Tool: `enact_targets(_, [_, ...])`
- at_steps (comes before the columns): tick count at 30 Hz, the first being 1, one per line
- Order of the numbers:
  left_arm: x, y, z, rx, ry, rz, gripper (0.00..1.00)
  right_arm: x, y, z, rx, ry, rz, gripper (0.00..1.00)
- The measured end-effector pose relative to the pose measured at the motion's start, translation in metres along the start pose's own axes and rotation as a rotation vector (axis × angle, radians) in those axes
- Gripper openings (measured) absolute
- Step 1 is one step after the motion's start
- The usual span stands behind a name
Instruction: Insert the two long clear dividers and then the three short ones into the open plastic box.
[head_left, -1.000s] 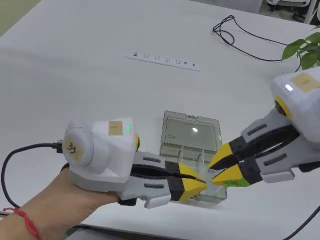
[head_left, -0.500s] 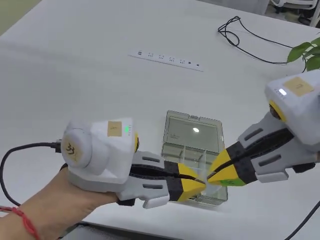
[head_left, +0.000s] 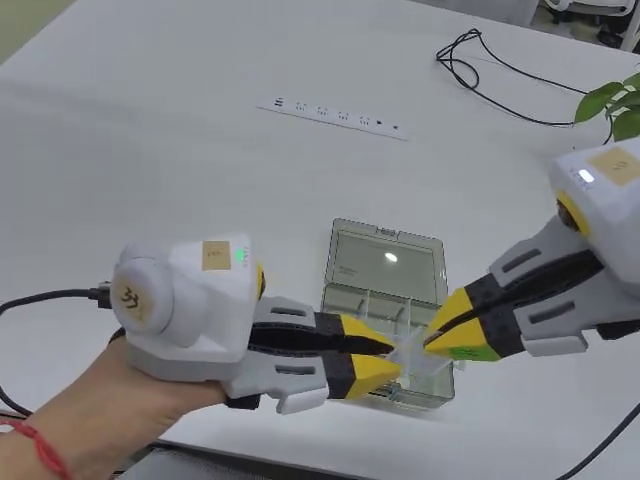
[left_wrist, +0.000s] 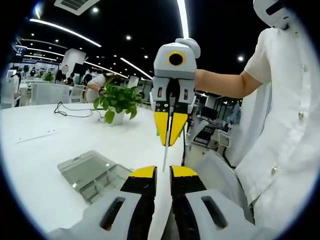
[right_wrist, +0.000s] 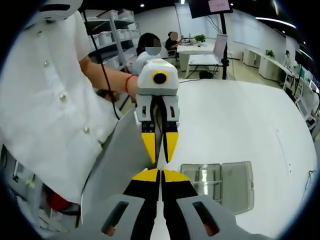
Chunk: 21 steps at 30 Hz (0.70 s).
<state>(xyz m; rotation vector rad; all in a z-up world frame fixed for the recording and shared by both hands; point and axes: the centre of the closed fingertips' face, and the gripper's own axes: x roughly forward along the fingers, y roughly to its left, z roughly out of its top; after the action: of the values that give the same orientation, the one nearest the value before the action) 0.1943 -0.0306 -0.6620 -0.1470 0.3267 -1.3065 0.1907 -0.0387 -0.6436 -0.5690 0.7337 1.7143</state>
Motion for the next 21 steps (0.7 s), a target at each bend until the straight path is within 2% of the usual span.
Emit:
enact_targets(6, [-0.01, 0.012, -0.005, -0.013, 0.003, 0.057, 0.16, -0.01, -0.018, -0.015, 0.037, 0.017, -0.076, 0.02])
enact_targets(11, [-0.02, 0.022, -0.014, -0.027, 0.015, 0.109, 0.25, -0.013, -0.039, -0.044, 0.047, 0.103, -0.163, 0.02])
enact_targets(16, [-0.027, 0.032, -0.023, -0.032, 0.038, 0.159, 0.37, -0.006, -0.054, -0.066, 0.024, 0.168, -0.201, 0.02])
enact_targets(21, [-0.035, 0.04, -0.031, -0.046, 0.056, 0.201, 0.49, 0.002, -0.066, -0.082, 0.01, 0.207, -0.219, 0.02])
